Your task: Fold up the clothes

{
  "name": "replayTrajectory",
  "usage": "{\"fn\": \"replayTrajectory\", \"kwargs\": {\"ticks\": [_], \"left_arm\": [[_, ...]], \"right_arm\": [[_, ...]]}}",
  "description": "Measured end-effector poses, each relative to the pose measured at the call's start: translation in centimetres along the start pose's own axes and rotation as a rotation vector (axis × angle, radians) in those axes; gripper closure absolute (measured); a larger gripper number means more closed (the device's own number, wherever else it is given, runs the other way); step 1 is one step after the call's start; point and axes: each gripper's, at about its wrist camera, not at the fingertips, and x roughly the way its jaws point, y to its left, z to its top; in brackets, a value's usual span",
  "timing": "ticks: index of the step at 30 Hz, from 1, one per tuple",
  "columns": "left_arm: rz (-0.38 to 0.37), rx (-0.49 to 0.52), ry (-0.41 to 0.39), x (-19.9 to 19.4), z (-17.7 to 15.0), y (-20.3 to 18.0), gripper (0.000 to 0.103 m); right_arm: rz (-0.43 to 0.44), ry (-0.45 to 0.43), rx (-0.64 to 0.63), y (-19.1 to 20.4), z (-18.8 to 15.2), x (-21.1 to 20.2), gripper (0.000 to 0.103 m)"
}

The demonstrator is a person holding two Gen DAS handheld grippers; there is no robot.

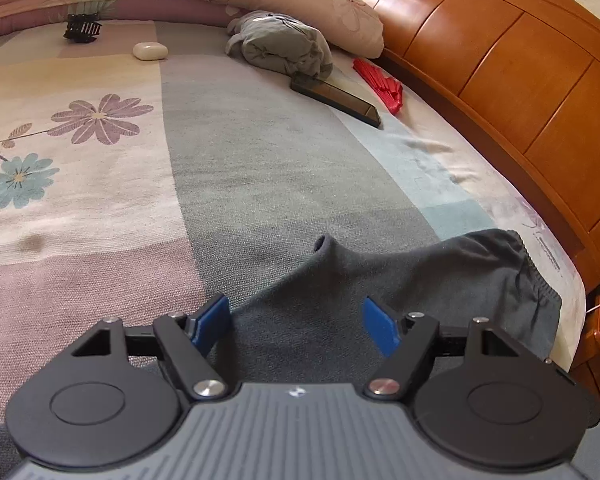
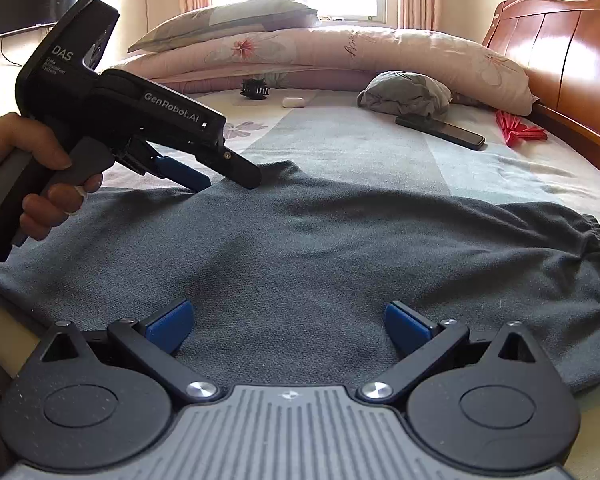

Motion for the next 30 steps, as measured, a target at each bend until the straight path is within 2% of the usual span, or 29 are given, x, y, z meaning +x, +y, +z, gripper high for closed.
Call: {"fn": "replayTrajectory", "kwargs": {"ticks": [4, 6, 7, 11, 15, 17, 20, 23, 27, 30], "left_arm": [[-0.027, 0.049, -0.043, -3.4, -0.8, -1.5, 0.028], [-0.017, 0.082, -0.034, -4.6, -1.8, -2.0, 0.026], [0.000, 0.098, -0.021, -5.0, -2.4, -2.2, 0.026], [0.148, 0.230, 0.002, -6.8, -5.6, -2.7, 0.027], [0.223, 0.281, 0.024, -8.8, -8.6, -2.1, 0.025], [0.254, 0.231, 0.055, -9.0, -10.1, -0.8, 0.025], [0.246, 0.154, 0.023, -10.7, -12.5, 0.1, 0.025], [0.242, 0.154, 0.022, -12.0, -14.4, -0.3, 0.022], [0.232, 0.186, -0.004, -13.3, -13.8, -0.6, 0.022], [0.240, 0.212, -0.095, -13.8, -11.9, -0.4, 0.022]], "right_arm": [[0.001, -0.011, -0.005, 0.0, -0.2, -0.2, 0.000], [0.002, -0.013, -0.005, 0.0, -0.2, -0.2, 0.000], [0.002, -0.014, -0.005, 0.0, -0.2, -0.2, 0.000], [0.002, -0.019, -0.005, 0.0, -0.4, -0.3, 0.000], [0.001, -0.023, -0.005, 0.0, -0.4, -0.2, 0.000], [-0.004, -0.018, -0.004, 0.1, -0.3, -0.1, 0.000], [-0.014, -0.011, -0.004, 0.2, -0.3, -0.2, 0.000], [-0.023, -0.019, -0.012, 0.4, -0.7, -0.6, 0.000], [-0.031, 0.015, -0.016, 0.8, -0.3, -1.1, 0.000], [0.031, 0.055, 0.002, 1.5, 1.7, -0.9, 0.000]]}}
